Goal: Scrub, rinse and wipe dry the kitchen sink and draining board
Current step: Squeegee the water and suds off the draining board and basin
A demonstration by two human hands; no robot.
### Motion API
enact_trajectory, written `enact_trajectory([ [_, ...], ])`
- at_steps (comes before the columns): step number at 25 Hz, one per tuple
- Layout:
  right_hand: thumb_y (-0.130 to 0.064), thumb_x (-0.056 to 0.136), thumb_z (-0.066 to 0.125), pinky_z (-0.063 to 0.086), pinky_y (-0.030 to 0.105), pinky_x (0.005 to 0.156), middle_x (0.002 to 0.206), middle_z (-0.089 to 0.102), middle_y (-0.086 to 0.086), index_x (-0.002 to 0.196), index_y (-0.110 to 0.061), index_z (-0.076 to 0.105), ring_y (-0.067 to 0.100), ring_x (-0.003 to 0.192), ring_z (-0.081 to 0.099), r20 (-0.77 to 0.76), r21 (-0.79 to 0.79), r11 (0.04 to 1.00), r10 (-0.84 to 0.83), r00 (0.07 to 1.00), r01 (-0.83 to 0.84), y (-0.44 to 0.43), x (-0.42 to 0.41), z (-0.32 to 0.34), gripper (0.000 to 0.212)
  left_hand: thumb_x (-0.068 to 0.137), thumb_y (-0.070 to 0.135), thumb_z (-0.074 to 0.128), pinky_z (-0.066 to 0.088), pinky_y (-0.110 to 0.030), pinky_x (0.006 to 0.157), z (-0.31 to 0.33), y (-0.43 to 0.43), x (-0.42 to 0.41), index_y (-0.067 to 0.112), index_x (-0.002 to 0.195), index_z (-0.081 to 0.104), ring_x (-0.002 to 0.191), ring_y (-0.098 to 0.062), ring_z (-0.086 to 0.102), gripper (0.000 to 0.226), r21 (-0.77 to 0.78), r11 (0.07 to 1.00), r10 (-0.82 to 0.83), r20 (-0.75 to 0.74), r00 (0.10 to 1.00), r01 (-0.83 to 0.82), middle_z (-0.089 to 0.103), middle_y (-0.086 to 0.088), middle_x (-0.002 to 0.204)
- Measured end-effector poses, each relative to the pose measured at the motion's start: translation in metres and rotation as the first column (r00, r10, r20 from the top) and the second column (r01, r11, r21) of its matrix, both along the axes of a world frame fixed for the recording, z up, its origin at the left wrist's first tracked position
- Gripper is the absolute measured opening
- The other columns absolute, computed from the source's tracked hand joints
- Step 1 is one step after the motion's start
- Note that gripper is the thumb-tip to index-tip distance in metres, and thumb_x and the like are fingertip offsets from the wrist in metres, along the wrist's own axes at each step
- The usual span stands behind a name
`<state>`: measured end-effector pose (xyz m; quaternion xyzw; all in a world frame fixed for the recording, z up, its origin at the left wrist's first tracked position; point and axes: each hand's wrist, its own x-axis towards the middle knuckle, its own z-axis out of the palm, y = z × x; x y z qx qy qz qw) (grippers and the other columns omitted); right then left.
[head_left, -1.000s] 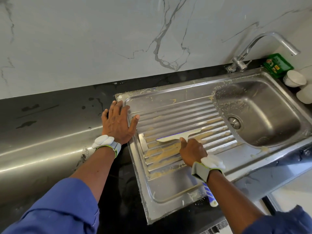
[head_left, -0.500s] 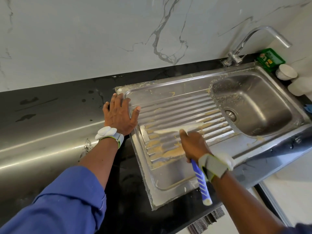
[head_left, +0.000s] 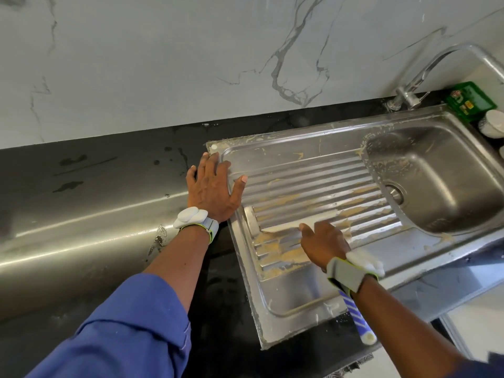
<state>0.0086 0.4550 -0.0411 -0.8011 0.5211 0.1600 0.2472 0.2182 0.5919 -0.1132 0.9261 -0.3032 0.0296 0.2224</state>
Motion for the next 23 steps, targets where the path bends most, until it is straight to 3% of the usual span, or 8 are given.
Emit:
enact_trajectory([
  [6, -0.057, 0.100, 0.043, 0.053, 0.050, 0.094, 0.131, 0.061, 0.017, 0.132, -0.005, 0.058, 0.039, 0.116, 0.059, 0.239, 0.036, 0.991, -0.132, 0.962, 0.127, -0.011, 0.029, 0.012, 0.063, 0.097, 0.071, 0.024, 0.020, -0.057, 0.122, 0.002, 0.000, 0.002, 0.024, 0.138, 0.056, 0.155, -0.028, 0.022, 0.070, 0.011, 1.000, -0.004, -0.002, 1.000, 0.004, 0.039, -0.006, 0.159],
  [9, -0.057, 0.100, 0.043, 0.048, 0.043, 0.099, 0.139, 0.056, 0.019, 0.138, -0.005, 0.053, 0.038, 0.125, 0.054, 0.146, -0.007, 1.000, -0.015, 0.989, 0.016, -0.018, 0.049, 0.004, 0.065, 0.097, 0.071, 0.024, 0.020, -0.057, 0.122, 0.002, -0.001, 0.000, 0.024, 0.138, 0.056, 0.155, -0.028, 0.022, 0.070, 0.006, 1.000, -0.003, 0.001, 1.000, 0.003, 0.039, -0.006, 0.159],
  [14, -0.060, 0.099, 0.044, 0.045, 0.040, 0.101, 0.136, 0.058, 0.018, 0.133, -0.003, 0.055, 0.036, 0.125, 0.054, 0.027, -0.056, 0.998, 0.037, 0.999, -0.035, -0.012, 0.006, -0.002, 0.067, 0.097, 0.071, 0.026, 0.020, -0.058, 0.121, 0.000, 0.001, 0.000, 0.028, 0.130, 0.061, 0.155, -0.029, 0.022, 0.065, -0.008, 1.000, -0.012, 0.001, 1.000, 0.012, 0.039, -0.006, 0.159],
  [16, -0.061, 0.097, 0.047, 0.051, 0.044, 0.096, 0.134, 0.059, 0.015, 0.134, -0.007, 0.056, 0.035, 0.119, 0.057, 0.026, -0.024, 0.999, 0.035, 0.999, -0.034, -0.015, -0.007, 0.002, 0.066, 0.097, 0.071, 0.026, 0.019, -0.058, 0.121, 0.001, 0.000, 0.000, 0.029, 0.128, 0.062, 0.155, -0.029, 0.022, 0.063, 0.004, 1.000, -0.015, -0.005, 1.000, 0.015, 0.038, -0.006, 0.159],
  [19, -0.064, 0.094, 0.048, 0.052, 0.041, 0.087, 0.123, 0.060, 0.012, 0.131, -0.017, 0.058, 0.033, 0.108, 0.059, 0.140, 0.077, 0.995, -0.068, 0.988, 0.058, -0.019, -0.003, 0.001, 0.060, 0.097, 0.072, 0.027, 0.018, -0.059, 0.121, 0.001, -0.002, 0.000, 0.028, 0.127, 0.062, 0.155, -0.029, 0.021, 0.063, 0.022, 1.000, -0.017, -0.003, 1.000, 0.017, 0.038, -0.006, 0.160],
  [21, -0.063, 0.096, 0.046, 0.052, 0.044, 0.093, 0.132, 0.059, 0.014, 0.136, -0.010, 0.056, 0.036, 0.115, 0.058, 0.160, 0.072, 0.994, -0.098, 0.982, 0.087, -0.015, 0.011, -0.002, 0.066, 0.097, 0.072, 0.027, 0.019, -0.059, 0.121, -0.001, -0.001, 0.000, 0.028, 0.127, 0.061, 0.155, -0.029, 0.021, 0.064, 0.016, 1.000, -0.022, 0.003, 1.000, 0.022, 0.038, -0.006, 0.159],
  [23, -0.061, 0.098, 0.043, 0.049, 0.044, 0.098, 0.134, 0.059, 0.018, 0.131, -0.004, 0.056, 0.038, 0.120, 0.056, 0.102, -0.008, 1.000, -0.024, 0.994, 0.025, -0.006, 0.014, -0.008, 0.067, 0.096, 0.072, 0.027, 0.020, -0.058, 0.120, -0.002, 0.000, 0.000, 0.027, 0.128, 0.061, 0.155, -0.029, 0.022, 0.064, -0.003, 1.000, -0.026, 0.006, 1.000, 0.026, 0.038, -0.005, 0.159],
])
